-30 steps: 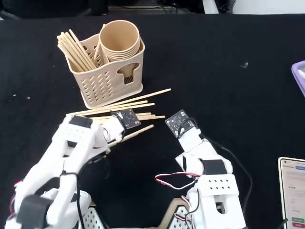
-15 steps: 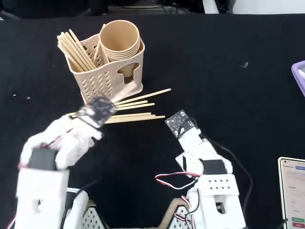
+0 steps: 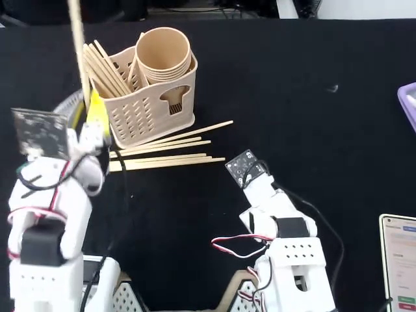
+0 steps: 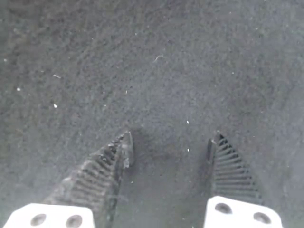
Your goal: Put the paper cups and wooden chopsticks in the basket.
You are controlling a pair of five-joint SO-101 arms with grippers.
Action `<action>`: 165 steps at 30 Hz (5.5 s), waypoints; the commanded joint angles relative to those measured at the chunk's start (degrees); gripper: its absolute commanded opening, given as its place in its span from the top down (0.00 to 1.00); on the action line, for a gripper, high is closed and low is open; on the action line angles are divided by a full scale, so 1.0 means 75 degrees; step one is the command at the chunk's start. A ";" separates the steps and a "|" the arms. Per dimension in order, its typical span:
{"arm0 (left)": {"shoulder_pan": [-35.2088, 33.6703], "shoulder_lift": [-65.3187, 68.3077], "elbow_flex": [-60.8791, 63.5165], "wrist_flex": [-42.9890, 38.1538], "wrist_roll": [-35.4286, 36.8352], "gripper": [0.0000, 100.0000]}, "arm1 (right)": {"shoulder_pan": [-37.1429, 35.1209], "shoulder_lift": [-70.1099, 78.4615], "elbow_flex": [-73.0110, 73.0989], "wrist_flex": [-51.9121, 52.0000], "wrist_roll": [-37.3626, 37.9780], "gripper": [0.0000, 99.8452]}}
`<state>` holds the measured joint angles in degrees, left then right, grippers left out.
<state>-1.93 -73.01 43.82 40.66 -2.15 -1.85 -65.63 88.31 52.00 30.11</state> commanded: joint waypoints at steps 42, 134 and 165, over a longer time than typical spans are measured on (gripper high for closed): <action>-0.0674 0.4993 -0.2362 -0.2286 0.2133 0.90 | 0.0094 -0.0170 0.0041 -0.0176 0.0012 0.75; -0.2116 1.1323 -0.3956 0.1442 0.4067 0.86 | 0.0094 -0.0170 0.0053 -0.0176 0.0012 0.75; -0.2022 1.1229 -0.2971 0.3153 0.1242 0.86 | 0.0094 -0.0170 0.0053 -0.0176 0.0012 0.75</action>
<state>-18.02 12.18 19.74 62.37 9.27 -1.85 -65.63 88.57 52.00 30.11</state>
